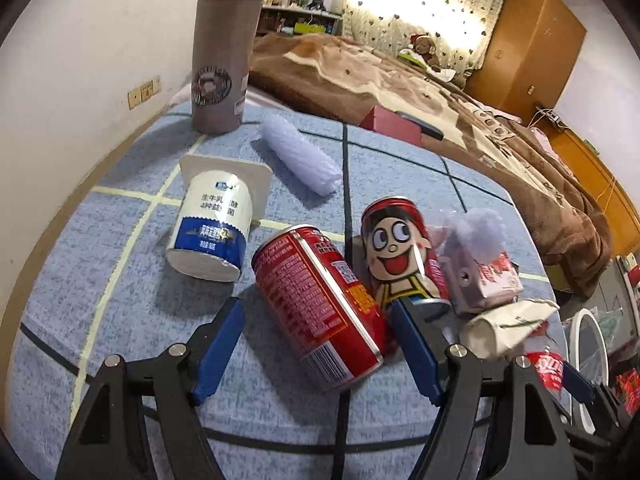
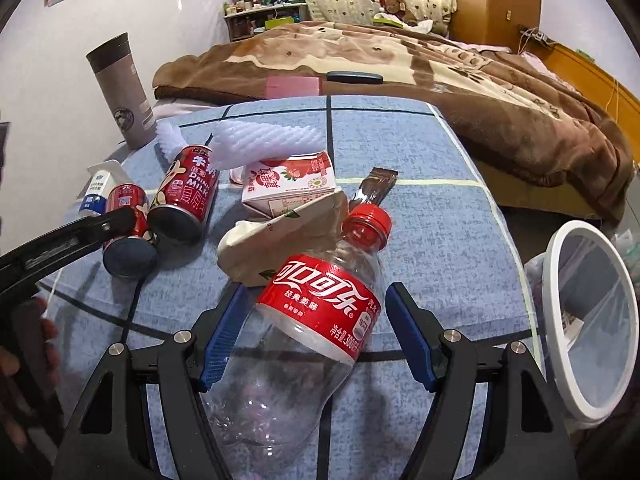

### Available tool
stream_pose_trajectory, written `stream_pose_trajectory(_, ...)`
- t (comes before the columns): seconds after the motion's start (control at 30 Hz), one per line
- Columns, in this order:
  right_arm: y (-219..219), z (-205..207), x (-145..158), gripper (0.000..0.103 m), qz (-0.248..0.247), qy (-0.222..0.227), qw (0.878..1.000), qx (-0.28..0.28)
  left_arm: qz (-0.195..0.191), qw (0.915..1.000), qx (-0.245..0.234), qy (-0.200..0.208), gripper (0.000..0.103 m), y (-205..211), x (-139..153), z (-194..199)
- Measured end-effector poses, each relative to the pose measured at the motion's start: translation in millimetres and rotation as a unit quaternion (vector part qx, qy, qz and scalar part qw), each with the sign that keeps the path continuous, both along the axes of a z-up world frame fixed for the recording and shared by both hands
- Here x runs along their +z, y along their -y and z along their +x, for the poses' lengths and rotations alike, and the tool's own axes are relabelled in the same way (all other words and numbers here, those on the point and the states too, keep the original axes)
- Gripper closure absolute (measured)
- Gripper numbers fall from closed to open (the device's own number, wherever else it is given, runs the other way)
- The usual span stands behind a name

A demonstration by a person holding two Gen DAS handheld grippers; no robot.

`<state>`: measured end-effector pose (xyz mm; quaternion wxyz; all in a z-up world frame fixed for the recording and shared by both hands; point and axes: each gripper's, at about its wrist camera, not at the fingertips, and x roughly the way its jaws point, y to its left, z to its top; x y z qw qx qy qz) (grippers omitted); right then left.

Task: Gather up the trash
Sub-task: 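Grasp the clear Coca-Cola bottle with the right tool while the left tool grasps the red can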

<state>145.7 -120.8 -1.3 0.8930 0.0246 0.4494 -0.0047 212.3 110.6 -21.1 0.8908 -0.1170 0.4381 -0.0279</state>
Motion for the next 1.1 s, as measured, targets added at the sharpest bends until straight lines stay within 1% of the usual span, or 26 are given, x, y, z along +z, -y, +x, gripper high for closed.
stream_pose_trajectory(0.03,-0.8,-0.3,-0.6,0.030,-0.003,-0.001,1.000,-0.001,-0.003,1.0000,0.000,-0.001,0.025,-0.1,-1.2,1.9)
stream_pose_trajectory(0.13,-2.8,-0.9,-4.8,0.030,-0.040,-0.011,0.999,-0.009,-0.004,1.0000,0.002,-0.007,0.025,0.6,-4.3,7.1)
stream_pose_trajectory(0.23,-2.3,0.7,-14.2,0.030,-0.021,-0.030,0.999,0.000,-0.005,0.9999,0.003,-0.012,0.025,2.2,-9.2,11.4)
stream_pose_trajectory(0.3,-1.5,0.7,-19.0,0.030,-0.017,-0.039,0.999,0.002,-0.007,0.9998,0.004,-0.019,0.025,1.6,-12.8,13.6)
stream_pose_trajectory(0.4,1.8,-2.1,-20.5,0.030,-0.015,-0.035,0.999,0.000,-0.005,0.9997,0.014,-0.017,0.026,-0.7,-14.7,14.4)
stream_pose_trajectory(0.5,5.7,-6.0,-19.0,0.030,-0.016,-0.026,0.999,-0.008,-0.001,0.9998,0.019,-0.006,0.025,-2.5,-11.8,15.6)
stream_pose_trajectory(0.67,8.5,-9.4,-17.6,0.030,-0.015,-0.019,1.000,-0.011,0.009,0.9995,0.029,-0.003,0.026,-3.8,-13.4,24.5)
stream_pose_trajectory(0.73,9.2,-9.7,-18.3,0.030,-0.015,-0.020,1.000,-0.011,0.009,0.9995,0.027,-0.011,0.026,-3.2,-17.3,27.7)
stream_pose_trajectory(0.77,9.7,-9.0,-18.5,0.030,-0.013,-0.020,1.000,-0.012,0.008,0.9996,0.024,-0.012,0.029,-2.5,-18.3,27.6)
stream_pose_trajectory(0.87,13.8,-9.9,-17.9,0.032,-0.002,-0.014,1.000,-0.014,0.006,0.9998,0.015,-0.009,0.044,0.7,-18.4,25.5)
stream_pose_trajectory(0.9,14.8,-10.3,-17.2,0.036,0.001,-0.011,1.000,-0.014,0.007,0.9999,0.012,-0.009,0.045,1.9,-18.1,25.0)
stream_pose_trajectory(0.93,15.3,-10.9,-16.8,0.038,0.004,-0.008,1.000,-0.012,0.007,0.9999,0.011,-0.009,0.045,2.6,-17.7,25.0)
stream_pose_trajectory(1.0,16.5,-11.8,-17.5,0.038,0.007,-0.005,1.000,-0.009,0.012,0.9999,0.008,-0.008,0.045,3.9,-16.6,22.1)
stream_pose_trajectory(1.1,18.8,-13.5,-17.7,0.039,0.012,-0.001,1.000,-0.009,0.007,0.9999,0.005,-0.007,0.045,4.9,-16.1,17.2)
